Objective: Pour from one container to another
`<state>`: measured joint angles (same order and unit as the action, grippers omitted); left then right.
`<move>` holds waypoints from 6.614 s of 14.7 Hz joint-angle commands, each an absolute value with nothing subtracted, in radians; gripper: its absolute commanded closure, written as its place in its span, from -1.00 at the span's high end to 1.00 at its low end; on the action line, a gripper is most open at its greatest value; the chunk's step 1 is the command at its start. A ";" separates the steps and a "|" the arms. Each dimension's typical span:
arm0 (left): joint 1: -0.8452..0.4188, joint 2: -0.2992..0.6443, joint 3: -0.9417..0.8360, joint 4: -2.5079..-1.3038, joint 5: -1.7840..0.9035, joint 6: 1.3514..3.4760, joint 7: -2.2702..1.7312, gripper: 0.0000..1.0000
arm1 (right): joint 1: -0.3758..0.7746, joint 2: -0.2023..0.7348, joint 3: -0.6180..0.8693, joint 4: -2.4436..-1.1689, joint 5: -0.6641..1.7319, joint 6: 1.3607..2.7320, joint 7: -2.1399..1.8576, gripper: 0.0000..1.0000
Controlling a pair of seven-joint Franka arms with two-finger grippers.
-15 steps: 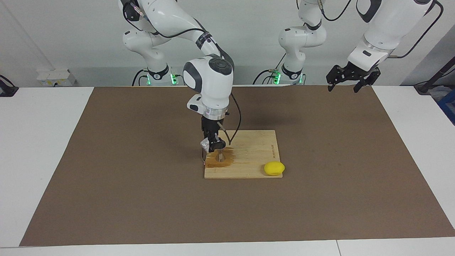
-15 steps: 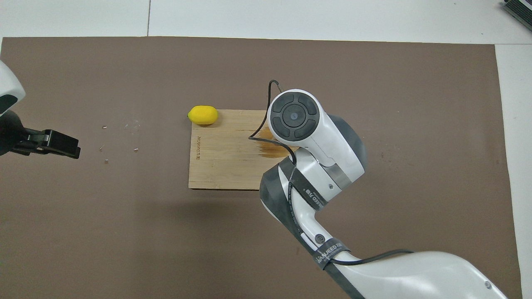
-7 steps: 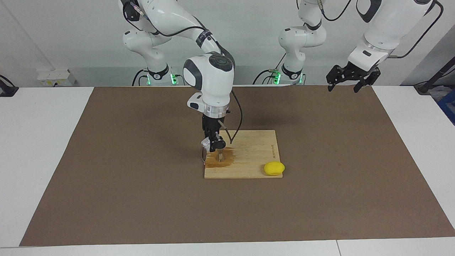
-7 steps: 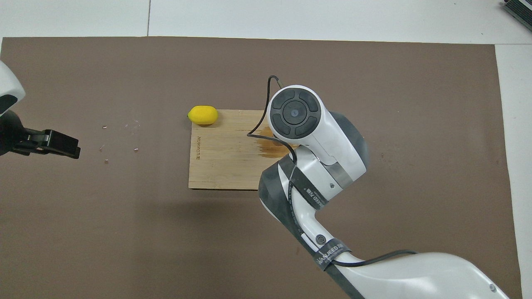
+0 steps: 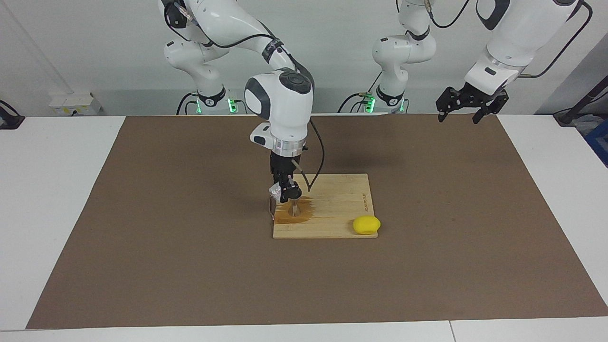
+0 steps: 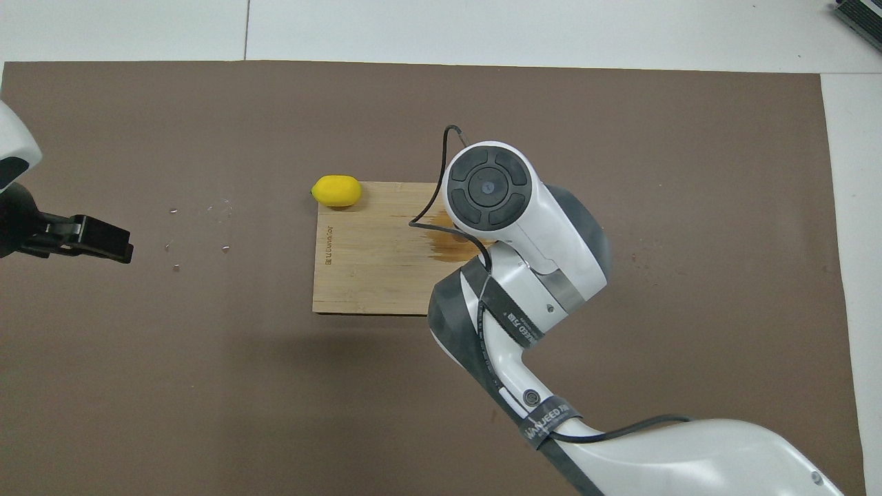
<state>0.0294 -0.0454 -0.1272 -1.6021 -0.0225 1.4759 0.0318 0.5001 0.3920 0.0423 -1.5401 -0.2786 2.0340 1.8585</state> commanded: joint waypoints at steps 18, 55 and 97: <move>0.017 -0.069 -0.117 -1.618 -0.005 1.465 0.034 1.00 | 0.445 0.402 0.049 -1.516 -0.127 2.051 1.871 -1.00; 0.017 -0.069 -0.117 -1.618 -0.005 1.465 0.034 1.00 | -0.123 0.245 0.048 -2.143 0.916 2.272 1.060 -1.00; 0.017 -0.069 -0.117 -1.618 -0.005 1.465 0.034 1.00 | 0.025 -0.031 0.051 -1.900 0.032 1.798 0.290 1.00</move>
<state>0.0294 -0.0457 -0.1271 -1.6021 -0.0225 1.4758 0.0318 0.0293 -0.0415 0.0498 -2.0118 0.0619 1.8873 0.3197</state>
